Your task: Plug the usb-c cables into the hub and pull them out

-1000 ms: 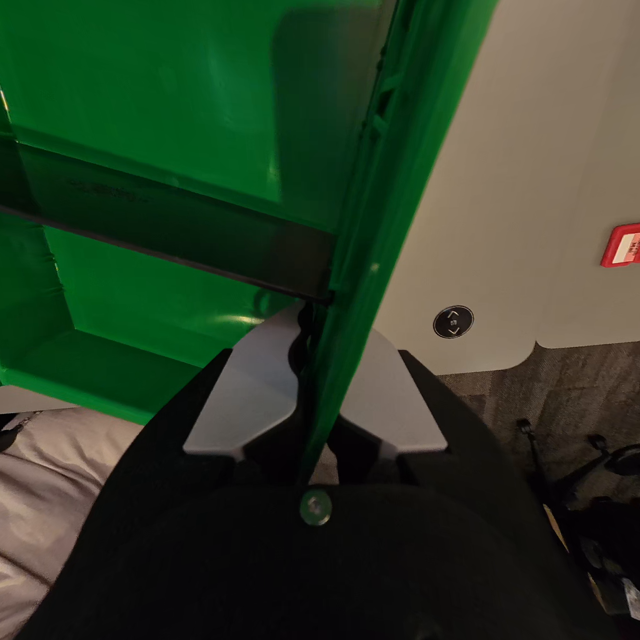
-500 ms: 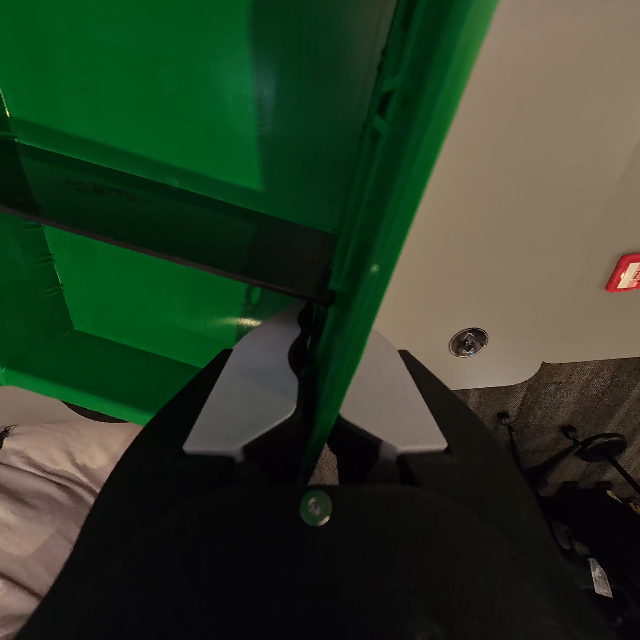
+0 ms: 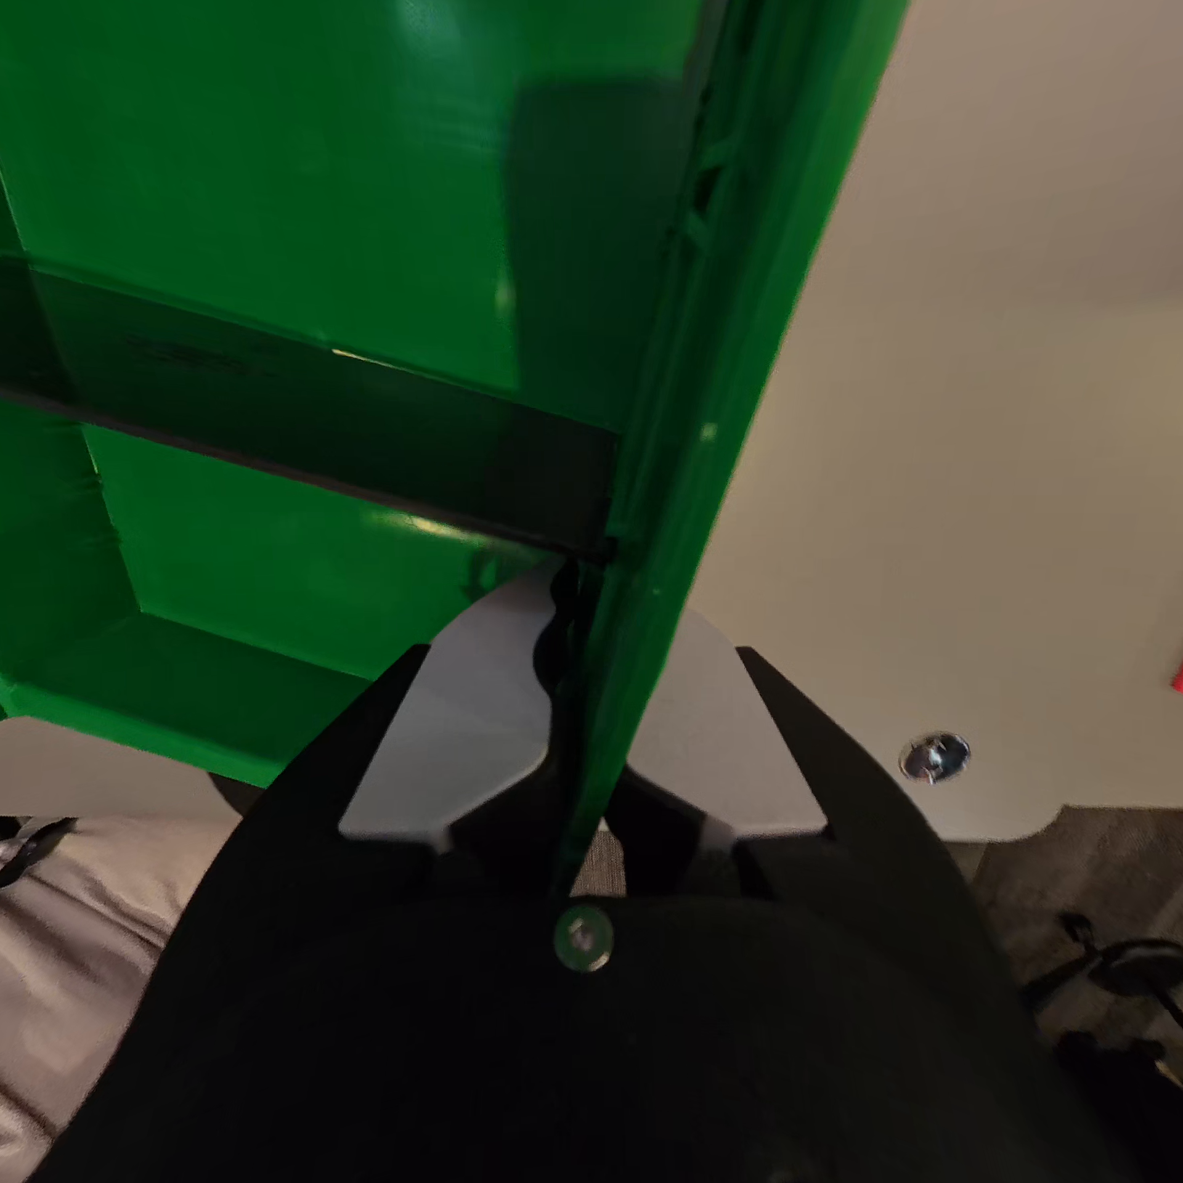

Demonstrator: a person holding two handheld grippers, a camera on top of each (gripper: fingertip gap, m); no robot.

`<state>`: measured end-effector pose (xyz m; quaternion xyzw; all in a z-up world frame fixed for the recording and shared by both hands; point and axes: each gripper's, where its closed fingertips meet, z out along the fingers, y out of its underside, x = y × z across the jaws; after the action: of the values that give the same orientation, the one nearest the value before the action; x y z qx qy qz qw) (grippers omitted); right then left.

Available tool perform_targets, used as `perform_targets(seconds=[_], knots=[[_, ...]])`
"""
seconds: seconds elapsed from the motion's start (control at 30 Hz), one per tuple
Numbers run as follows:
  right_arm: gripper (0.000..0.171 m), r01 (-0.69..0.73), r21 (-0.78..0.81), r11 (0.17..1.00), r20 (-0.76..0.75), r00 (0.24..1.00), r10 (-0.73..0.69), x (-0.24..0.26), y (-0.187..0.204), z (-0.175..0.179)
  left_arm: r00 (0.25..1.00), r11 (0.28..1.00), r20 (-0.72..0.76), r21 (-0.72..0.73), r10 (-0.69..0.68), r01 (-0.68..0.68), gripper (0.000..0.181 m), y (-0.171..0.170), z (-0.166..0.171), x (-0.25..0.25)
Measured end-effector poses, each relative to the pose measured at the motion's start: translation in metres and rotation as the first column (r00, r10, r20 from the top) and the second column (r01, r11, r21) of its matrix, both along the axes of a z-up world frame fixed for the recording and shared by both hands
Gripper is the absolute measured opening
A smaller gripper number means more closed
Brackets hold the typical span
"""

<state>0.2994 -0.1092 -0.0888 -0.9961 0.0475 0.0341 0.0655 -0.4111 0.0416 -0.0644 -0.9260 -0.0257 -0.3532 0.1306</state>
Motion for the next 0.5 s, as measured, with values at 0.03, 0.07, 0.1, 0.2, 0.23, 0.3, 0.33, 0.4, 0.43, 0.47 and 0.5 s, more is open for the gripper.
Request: perform_targets(seconds=[0.03, 0.07, 0.1, 0.2, 0.23, 0.3, 0.33, 0.4, 0.43, 0.47, 0.5], knots=[[0.005, -0.018, 0.000, 1.000, -0.011, 1.000, 0.018, -0.006, 0.008, -0.003, 1.000, 1.000, 0.026, 0.010, 0.009, -0.009, 0.010, 0.000, 0.003, -0.001], [0.005, -0.038, -0.002, 0.999, -0.016, 0.999, 0.038, -0.010, 0.016, -0.006, 0.998, 0.999, 0.054, 0.023, 0.024, -0.025, 0.008, 0.001, 0.008, -0.002], [0.005, -0.057, -0.005, 0.998, -0.016, 0.998, 0.057, -0.013, 0.024, -0.010, 0.996, 0.998, 0.075, 0.035, 0.043, -0.046, 0.008, 0.002, 0.012, -0.004], [0.005, -0.125, -0.026, 0.992, -0.012, 0.992, 0.124, -0.018, 0.045, -0.022, 0.992, 0.994, 0.110, 0.091, 0.056, -0.066, 0.003, 0.002, 0.026, -0.006], [0.005, -0.148, -0.034, 0.988, -0.012, 0.989, 0.148, -0.019, 0.050, -0.026, 0.993, 0.991, 0.104, 0.109, 0.061, -0.072, 0.001, 0.003, 0.029, -0.008], [0.005, -0.171, -0.050, 0.984, -0.034, 0.985, 0.169, -0.020, 0.059, -0.034, 0.994, 0.989, 0.088, 0.127, 0.068, -0.079, 0.001, 0.004, 0.034, -0.008], [0.005, -0.180, -0.058, 0.982, -0.036, 0.983, 0.178, -0.019, 0.063, -0.037, 0.994, 0.988, 0.083, 0.137, 0.065, -0.076, 0.001, 0.004, 0.037, -0.007], [0.005, -0.191, -0.089, 0.978, -0.050, 0.981, 0.187, -0.017, 0.067, -0.044, 0.996, 0.986, 0.066, 0.154, 0.059, -0.068, 0.002, 0.003, 0.041, -0.006], [0.005, -0.190, -0.095, 0.977, -0.061, 0.981, 0.185, -0.016, 0.070, -0.046, 0.997, 0.985, 0.059, 0.162, 0.055, -0.064, 0.003, 0.003, 0.043, -0.005], [0.005, -0.194, -0.085, 0.977, -0.068, 0.980, 0.188, -0.015, 0.074, -0.047, 0.997, 0.984, 0.054, 0.170, 0.052, -0.061, 0.003, 0.005, 0.044, -0.004], [0.005, -0.195, -0.084, 0.977, -0.070, 0.979, 0.189, -0.014, 0.077, -0.048, 0.997, 0.983, 0.052, 0.174, 0.051, -0.059, 0.003, 0.008, 0.044, -0.003]])
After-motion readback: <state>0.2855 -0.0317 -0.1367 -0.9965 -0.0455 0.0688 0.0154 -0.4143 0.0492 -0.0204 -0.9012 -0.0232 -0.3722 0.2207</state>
